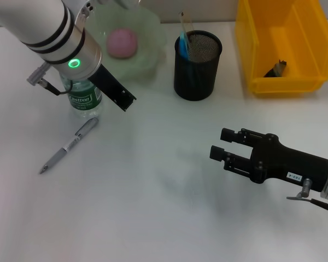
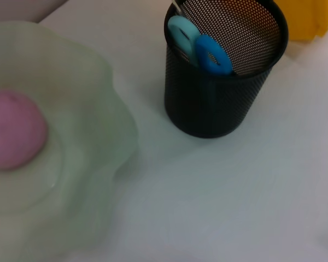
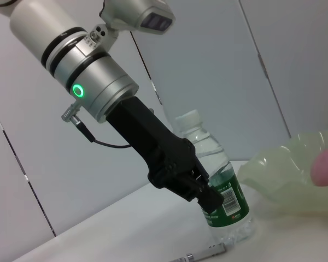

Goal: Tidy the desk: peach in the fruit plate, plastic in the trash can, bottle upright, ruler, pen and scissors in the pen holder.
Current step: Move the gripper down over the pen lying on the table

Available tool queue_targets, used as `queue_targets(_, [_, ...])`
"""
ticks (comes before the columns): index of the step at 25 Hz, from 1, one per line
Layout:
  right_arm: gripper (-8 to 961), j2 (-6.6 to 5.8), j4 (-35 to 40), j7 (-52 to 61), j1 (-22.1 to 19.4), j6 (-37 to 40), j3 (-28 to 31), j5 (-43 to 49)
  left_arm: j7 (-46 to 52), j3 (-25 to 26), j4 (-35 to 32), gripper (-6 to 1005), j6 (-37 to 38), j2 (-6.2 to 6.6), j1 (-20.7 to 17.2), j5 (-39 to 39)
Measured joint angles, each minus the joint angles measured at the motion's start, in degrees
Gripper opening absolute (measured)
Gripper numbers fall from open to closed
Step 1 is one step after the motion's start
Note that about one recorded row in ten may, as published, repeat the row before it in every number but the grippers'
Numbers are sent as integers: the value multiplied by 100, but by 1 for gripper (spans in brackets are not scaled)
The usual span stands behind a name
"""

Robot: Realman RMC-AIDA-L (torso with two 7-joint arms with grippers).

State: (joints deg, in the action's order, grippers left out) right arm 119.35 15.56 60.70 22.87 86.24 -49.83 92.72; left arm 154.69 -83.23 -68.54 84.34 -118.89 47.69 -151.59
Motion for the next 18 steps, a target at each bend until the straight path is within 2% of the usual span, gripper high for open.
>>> queue_targets(9, [615,8,0,-4,3,0,-18,0,-85,103,202,52,-167,33,-155,-183])
queue_targets(14, [615,9,0,-6,29,1,-39,0,-296,128,527,77,-305,33,-171,-225])
queue_targets(18, [615,9,-19,-63,21,3,-45,1,-235,130,813,174,-266,27,-17,-301])
